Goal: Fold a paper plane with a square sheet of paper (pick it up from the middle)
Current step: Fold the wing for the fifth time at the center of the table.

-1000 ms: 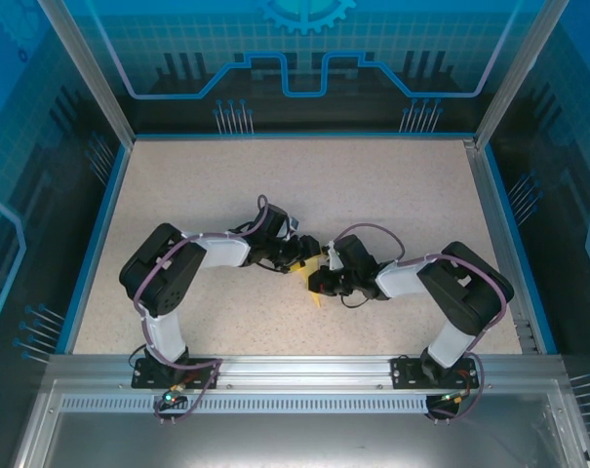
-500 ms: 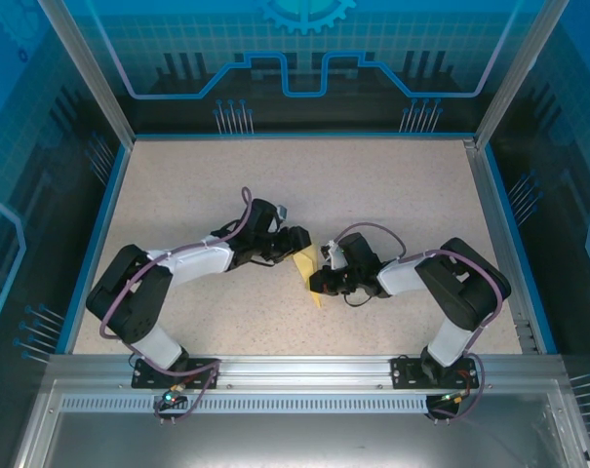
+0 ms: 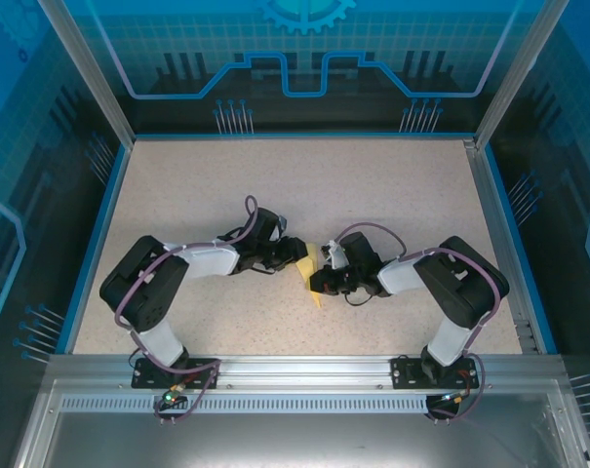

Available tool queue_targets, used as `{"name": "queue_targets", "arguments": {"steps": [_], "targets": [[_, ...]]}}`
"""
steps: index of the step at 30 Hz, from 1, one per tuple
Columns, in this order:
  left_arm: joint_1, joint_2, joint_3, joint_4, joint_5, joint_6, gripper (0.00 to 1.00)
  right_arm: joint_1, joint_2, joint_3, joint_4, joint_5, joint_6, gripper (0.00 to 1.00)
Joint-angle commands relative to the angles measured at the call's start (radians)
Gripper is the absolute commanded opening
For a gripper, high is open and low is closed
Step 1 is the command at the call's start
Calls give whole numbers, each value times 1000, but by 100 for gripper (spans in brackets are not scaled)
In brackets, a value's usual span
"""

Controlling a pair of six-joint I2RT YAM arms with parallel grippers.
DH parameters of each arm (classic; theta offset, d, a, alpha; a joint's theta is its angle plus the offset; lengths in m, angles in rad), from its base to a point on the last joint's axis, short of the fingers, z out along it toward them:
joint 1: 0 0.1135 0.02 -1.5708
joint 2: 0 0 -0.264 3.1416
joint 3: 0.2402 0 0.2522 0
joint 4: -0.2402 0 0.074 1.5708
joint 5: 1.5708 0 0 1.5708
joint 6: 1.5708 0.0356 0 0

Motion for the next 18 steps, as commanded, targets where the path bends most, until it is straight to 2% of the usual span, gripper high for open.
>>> {"name": "queue_targets", "arguments": {"steps": [1,12,18], "targets": [[1,35,-4,51,27,19,41,-7,75,-48,-150,65,-10,5],[19,137,24,81,-3,42,41,-9,67,-54,-182,56,-25,2],[46,134,30,59,-5,64,41,-8,62,-50,-237,56,-56,0]]}}
